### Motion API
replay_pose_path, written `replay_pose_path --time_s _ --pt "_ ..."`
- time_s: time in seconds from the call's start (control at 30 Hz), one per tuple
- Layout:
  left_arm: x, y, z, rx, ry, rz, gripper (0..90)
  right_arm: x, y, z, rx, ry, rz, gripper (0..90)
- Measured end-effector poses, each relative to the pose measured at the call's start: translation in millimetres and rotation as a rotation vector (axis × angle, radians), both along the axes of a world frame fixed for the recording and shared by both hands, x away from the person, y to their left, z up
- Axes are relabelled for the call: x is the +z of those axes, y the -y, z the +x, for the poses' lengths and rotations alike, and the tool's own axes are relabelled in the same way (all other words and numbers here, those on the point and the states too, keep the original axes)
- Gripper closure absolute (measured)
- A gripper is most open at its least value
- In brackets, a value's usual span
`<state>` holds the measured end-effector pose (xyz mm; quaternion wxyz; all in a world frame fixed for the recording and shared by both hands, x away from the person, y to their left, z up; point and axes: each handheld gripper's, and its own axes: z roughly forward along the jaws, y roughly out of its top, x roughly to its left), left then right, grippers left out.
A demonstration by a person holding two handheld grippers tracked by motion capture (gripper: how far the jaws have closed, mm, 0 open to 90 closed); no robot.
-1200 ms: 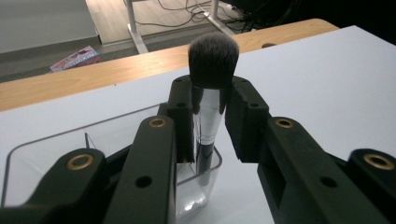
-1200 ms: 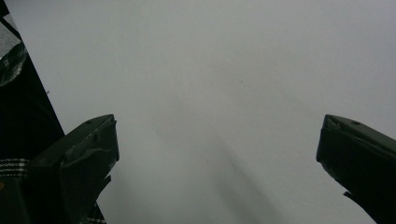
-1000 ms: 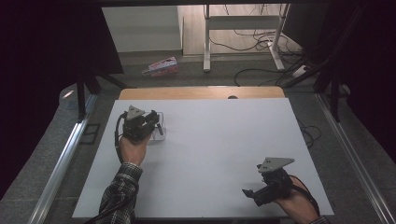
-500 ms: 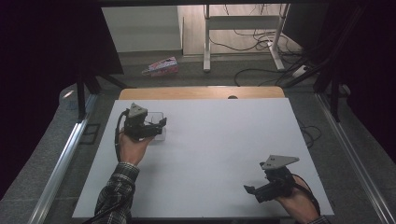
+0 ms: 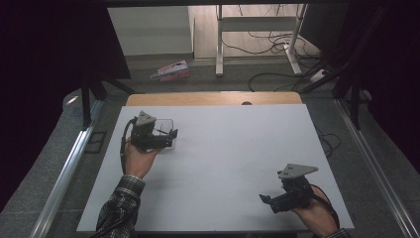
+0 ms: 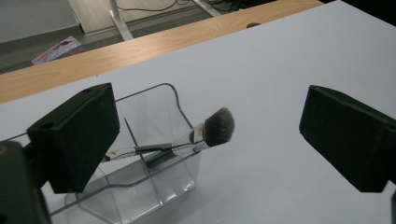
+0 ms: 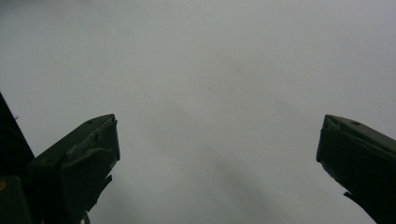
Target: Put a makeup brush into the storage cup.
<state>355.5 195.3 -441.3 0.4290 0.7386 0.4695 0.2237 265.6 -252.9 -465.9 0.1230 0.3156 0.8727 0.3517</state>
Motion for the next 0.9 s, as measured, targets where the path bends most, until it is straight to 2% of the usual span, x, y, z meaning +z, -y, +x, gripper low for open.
replay_pose_path --time_s 0.1,0.3,0.6,0.77,0.9 --pt "-2.1 -1.0 -1.8 -0.013 -0.009 -0.012 3.5 -1.6 0.5 0.5 -0.011 0.003 -0.009 0.0" --pt "-3.2 -2.5 -6.2 -0.028 -0.015 -0.01 1.6 -2.8 0.5 1.0 -0.022 0.008 -0.01 0.0" --pt "0.8 -1.0 -14.7 -0.056 -0.007 -0.008 0.6 -3.9 1.0 0.4 -0.047 0.017 -0.03 0.0" --pt "1.9 0.4 -16.8 -0.08 -0.023 -0.029 0.1 -3.9 0.8 -0.6 -0.051 0.021 -0.037 0.0" --pt "3.2 0.8 -20.0 -0.088 -0.03 -0.02 0.0 -4.1 1.4 -0.7 -0.049 0.021 -0.034 0.0"
